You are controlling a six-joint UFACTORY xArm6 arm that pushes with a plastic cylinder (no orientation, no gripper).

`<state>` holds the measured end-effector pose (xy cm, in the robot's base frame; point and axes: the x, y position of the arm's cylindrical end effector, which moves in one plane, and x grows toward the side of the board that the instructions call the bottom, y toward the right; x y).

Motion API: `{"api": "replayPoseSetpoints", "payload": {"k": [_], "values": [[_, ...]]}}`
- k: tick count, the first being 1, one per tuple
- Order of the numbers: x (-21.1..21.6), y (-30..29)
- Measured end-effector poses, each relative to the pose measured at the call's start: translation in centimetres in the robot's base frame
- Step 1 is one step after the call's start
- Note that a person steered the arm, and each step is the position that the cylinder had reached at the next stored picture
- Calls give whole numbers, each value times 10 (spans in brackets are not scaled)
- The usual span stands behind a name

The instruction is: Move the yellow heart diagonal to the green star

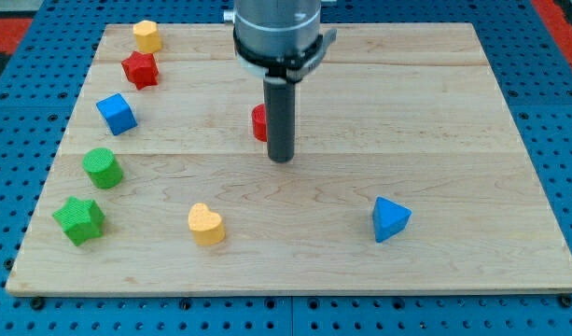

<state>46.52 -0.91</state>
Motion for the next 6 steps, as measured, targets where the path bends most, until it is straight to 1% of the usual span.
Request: {"api": "replayPoseSetpoints", "payload": {"k": [1, 2, 3, 4, 5, 6], "values": [[59, -10], [101, -53], [105, -128], [77, -131], [85, -131], [85, -153]]}}
